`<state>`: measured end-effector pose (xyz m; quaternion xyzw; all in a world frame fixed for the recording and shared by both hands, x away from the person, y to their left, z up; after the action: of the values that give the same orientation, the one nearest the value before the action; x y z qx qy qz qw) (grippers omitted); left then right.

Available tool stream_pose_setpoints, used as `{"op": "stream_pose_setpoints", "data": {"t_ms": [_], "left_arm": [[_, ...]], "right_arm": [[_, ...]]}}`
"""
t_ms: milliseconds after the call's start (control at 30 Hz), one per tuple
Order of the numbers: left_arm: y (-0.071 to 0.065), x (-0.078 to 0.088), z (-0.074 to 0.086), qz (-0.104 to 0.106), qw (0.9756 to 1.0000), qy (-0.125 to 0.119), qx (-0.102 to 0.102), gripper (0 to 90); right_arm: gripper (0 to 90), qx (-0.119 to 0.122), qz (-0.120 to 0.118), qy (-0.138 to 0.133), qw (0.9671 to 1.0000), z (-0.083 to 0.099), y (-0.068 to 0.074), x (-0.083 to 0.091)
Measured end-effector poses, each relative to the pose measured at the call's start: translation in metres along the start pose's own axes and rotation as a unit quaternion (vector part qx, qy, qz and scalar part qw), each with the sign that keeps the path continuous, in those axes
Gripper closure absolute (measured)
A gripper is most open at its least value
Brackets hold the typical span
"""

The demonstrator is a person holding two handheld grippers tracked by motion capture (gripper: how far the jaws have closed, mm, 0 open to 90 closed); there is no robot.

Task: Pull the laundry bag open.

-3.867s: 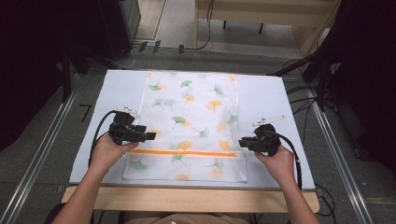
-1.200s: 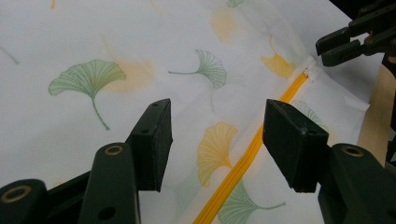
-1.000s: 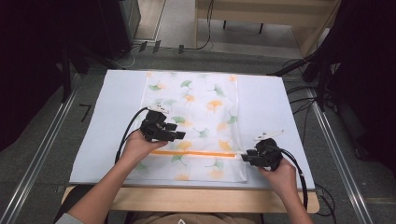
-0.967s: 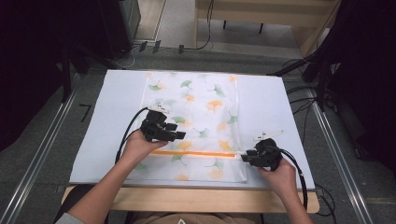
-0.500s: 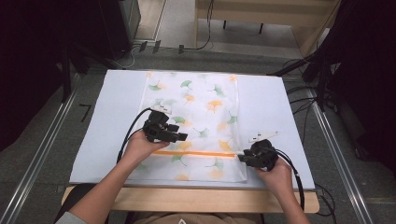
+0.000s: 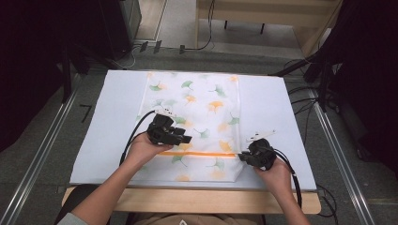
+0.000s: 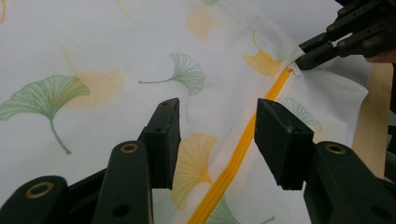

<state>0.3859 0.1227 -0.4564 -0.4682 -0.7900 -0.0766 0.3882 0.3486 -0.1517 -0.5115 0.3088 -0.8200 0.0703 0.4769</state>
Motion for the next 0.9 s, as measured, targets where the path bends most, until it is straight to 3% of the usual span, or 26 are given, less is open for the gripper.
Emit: {"op": "stream_pose_setpoints", "data": {"t_ms": [133, 267, 667, 900], "left_arm": [[-0.004, -0.003, 0.000, 0.001, 1.0000, 0.003, 0.000, 50.0], [-0.008, -0.006, -0.001, 0.019, 0.9998, 0.005, 0.009, 45.3], [-0.033, -0.016, -0.005, 0.041, 0.9990, -0.003, -0.015, 40.4], [-0.047, -0.023, -0.005, 0.061, 0.9978, -0.001, -0.025, 51.5]], "right_arm": [[85.2, -0.005, -0.011, 0.001, 0.9999, -0.001, 0.000, 0.003], [85.1, -0.006, -0.022, -0.021, 0.9995, -0.005, 0.002, 0.012], [84.9, -0.009, -0.042, -0.059, 0.9973, -0.013, 0.007, 0.028], [85.1, -0.008, -0.051, -0.060, 0.9968, -0.017, 0.011, 0.031]]}}
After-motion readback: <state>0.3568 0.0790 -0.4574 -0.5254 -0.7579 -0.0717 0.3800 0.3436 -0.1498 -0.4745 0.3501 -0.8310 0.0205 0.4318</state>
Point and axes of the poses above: each handheld gripper's, and its own axes: x roughly backward along the jaws, z roughly out of its underside, y roughly to its left, the point moved 6 cm from there along -x, roughly forward along the jaws, and after that the axes turned 4 degrees about -x, right-handed, at the moved point
